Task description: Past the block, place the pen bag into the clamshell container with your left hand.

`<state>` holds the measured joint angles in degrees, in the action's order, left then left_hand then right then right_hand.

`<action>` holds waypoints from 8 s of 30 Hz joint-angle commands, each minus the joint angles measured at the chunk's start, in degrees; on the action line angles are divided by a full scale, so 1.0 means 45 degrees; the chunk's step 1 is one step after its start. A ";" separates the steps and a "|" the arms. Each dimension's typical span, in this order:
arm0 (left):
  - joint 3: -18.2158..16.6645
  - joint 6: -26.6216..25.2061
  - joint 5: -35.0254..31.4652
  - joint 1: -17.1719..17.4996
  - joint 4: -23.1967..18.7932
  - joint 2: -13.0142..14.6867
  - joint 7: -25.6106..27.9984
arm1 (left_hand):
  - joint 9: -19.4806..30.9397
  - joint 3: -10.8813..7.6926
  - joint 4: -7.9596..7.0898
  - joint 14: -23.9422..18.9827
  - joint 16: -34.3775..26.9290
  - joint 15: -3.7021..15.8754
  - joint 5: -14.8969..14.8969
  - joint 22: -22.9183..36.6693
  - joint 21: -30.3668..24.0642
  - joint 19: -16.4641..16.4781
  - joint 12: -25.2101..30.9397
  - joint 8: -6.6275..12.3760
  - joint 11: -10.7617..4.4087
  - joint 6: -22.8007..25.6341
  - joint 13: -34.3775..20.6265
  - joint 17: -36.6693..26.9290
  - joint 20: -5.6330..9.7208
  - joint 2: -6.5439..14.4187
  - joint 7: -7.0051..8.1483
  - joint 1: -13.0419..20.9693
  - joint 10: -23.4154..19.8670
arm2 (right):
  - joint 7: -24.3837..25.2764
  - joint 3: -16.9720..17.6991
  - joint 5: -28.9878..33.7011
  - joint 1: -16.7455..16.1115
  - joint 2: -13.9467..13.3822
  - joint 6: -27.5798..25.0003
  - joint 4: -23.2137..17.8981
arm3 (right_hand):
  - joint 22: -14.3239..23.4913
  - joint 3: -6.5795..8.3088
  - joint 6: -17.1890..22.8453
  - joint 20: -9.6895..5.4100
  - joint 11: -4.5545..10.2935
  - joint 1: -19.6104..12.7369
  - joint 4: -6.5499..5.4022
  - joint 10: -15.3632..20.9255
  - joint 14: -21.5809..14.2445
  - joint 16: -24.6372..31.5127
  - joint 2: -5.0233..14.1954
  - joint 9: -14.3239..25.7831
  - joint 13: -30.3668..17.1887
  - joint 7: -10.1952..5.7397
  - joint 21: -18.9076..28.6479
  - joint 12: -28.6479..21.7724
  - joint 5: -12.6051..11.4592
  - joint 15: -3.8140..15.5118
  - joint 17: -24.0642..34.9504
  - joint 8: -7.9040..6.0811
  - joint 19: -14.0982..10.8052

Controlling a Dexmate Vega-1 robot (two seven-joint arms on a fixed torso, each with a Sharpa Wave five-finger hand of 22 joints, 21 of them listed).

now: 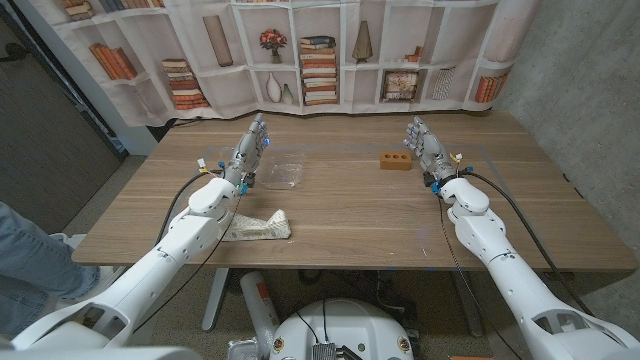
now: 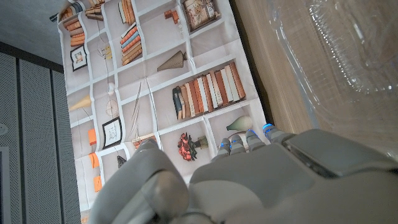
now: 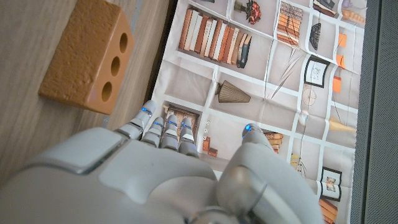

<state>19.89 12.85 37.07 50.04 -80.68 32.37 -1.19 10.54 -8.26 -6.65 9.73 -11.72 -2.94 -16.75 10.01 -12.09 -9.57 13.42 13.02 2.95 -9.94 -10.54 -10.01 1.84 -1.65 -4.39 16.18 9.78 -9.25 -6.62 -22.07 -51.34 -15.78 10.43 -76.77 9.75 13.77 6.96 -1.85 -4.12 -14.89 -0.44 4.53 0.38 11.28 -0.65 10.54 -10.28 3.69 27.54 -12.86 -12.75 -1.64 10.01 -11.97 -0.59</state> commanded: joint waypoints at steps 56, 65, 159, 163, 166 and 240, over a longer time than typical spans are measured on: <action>-0.1707 0.1916 -0.0891 0.3234 -0.3085 0.1356 0.0316 | 0.0039 -0.0092 0.0263 -0.0033 -0.0056 0.0107 0.0000 0.0081 -0.0039 -0.1073 0.0141 0.0064 -0.0173 0.0591 -0.0030 -0.0067 0.0188 0.0404 0.0026 0.0679 -0.0756 | -0.0157 0.0739 0.1065 -0.0269 0.0712 0.0000 -0.0430 | 0.0054 0.0024 0.0382 -0.0408 0.0076 -0.0115 0.0179 0.0410 -0.0371 0.0004 0.0077 0.0038 -0.0037 -0.0100 -0.0325 -0.0035 0.0041 -0.0011 0.0060 0.0041 -0.0234; -0.1903 0.2253 -0.1018 0.3592 -0.3185 0.1341 0.0282 | 0.0036 -0.0080 0.0283 -0.0170 -0.0069 0.0122 0.0018 0.0082 -0.0027 -0.1058 0.0118 0.0063 -0.0199 0.0693 -0.0031 -0.0068 0.0186 0.0420 0.0051 0.0719 -0.0797 | -0.0088 0.0759 0.1045 -0.0331 0.0726 -0.0055 -0.0503 | 0.0055 0.0017 0.0431 -0.0406 0.0060 -0.0119 0.0195 0.0449 -0.0400 -0.0003 0.0083 0.0039 -0.0038 -0.0119 -0.0367 -0.0035 0.0047 -0.0003 0.0059 0.0038 -0.0253; -0.3239 0.4743 -0.3175 0.6460 -0.3710 0.0943 0.0475 | 0.0038 0.0059 0.0457 -0.0838 0.0040 0.0326 0.0146 0.0081 -0.0019 -0.0616 0.0084 0.0021 -0.0357 0.1664 -0.0046 -0.0071 0.0011 0.0582 0.0181 0.1105 -0.1755 | 0.0295 0.0644 0.1127 -0.0159 0.0875 0.0501 -0.0494 | 0.0069 -0.0044 0.0713 -0.0399 0.0133 -0.0140 0.0359 0.0680 -0.0639 -0.0070 0.0202 0.0048 -0.0043 -0.0127 -0.0869 0.0044 0.0093 0.0041 0.0065 0.0101 -0.0484; -0.3286 0.4825 -0.3539 0.6614 -0.3768 0.0887 0.0689 | 0.0039 0.0066 0.0466 -0.0880 0.0039 0.0326 0.0148 0.0081 -0.0037 -0.0547 0.0073 0.0026 -0.0373 0.1727 -0.0047 -0.0072 0.0028 0.0590 0.0197 0.1126 -0.1780 | 0.0346 0.0678 0.1067 -0.0222 0.0894 0.0468 -0.0581 | 0.0070 -0.0046 0.0718 -0.0395 0.0128 -0.0139 0.0363 0.0694 -0.0646 -0.0071 0.0205 0.0048 -0.0043 -0.0124 -0.0884 0.0043 0.0094 0.0036 0.0065 0.0103 -0.0490; -0.3327 0.4865 -0.3681 0.6716 -0.3822 0.0871 0.0763 | 0.0040 0.0070 0.0472 -0.0894 0.0045 0.0330 0.0149 0.0081 -0.0037 -0.0528 0.0064 0.0026 -0.0369 0.1765 -0.0047 -0.0072 0.0029 0.0596 0.0197 0.1141 -0.1792 | 0.0317 0.0661 0.1080 -0.0227 0.0875 0.0507 -0.0555 | 0.0070 -0.0049 0.0719 -0.0398 0.0101 -0.0138 0.0369 0.0714 -0.0655 -0.0072 0.0209 0.0048 -0.0043 -0.0112 -0.0904 0.0042 0.0094 0.0013 0.0065 0.0109 -0.0504; -0.5346 0.6045 -0.9641 0.8858 -0.4785 -0.0984 0.3420 | 0.0051 0.0090 0.0738 -0.1839 -0.0013 0.0574 0.0029 0.0058 -0.0162 0.0415 0.0084 0.0113 -0.0589 0.2930 -0.0060 -0.0072 0.0020 0.0779 0.0343 0.1715 -0.2785 | 0.0382 0.0633 0.1061 0.0084 0.1089 0.0897 -0.0167 | 0.0082 -0.0134 0.0874 -0.0368 0.0135 -0.0092 0.0477 0.0889 -0.0788 -0.0095 0.0258 0.0049 -0.0045 -0.0056 -0.1316 0.0086 0.0102 0.0045 0.0068 0.0141 -0.0666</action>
<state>-3.54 38.49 -1.69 89.10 -102.32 28.94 12.27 10.52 -7.73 -3.85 1.81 -11.71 -0.17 -16.46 10.13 -12.53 -8.09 13.69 13.02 0.37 2.57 -10.51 -10.28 2.04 1.82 -2.76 23.26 -2.06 -7.82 -3.77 -17.36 -50.87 -11.06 14.15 -77.16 10.00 13.13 10.65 -2.05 -3.49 -15.19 1.43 7.99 -2.57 11.04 0.24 10.52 -10.25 3.48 21.82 -12.40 -12.53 -1.32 9.98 -11.58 -3.02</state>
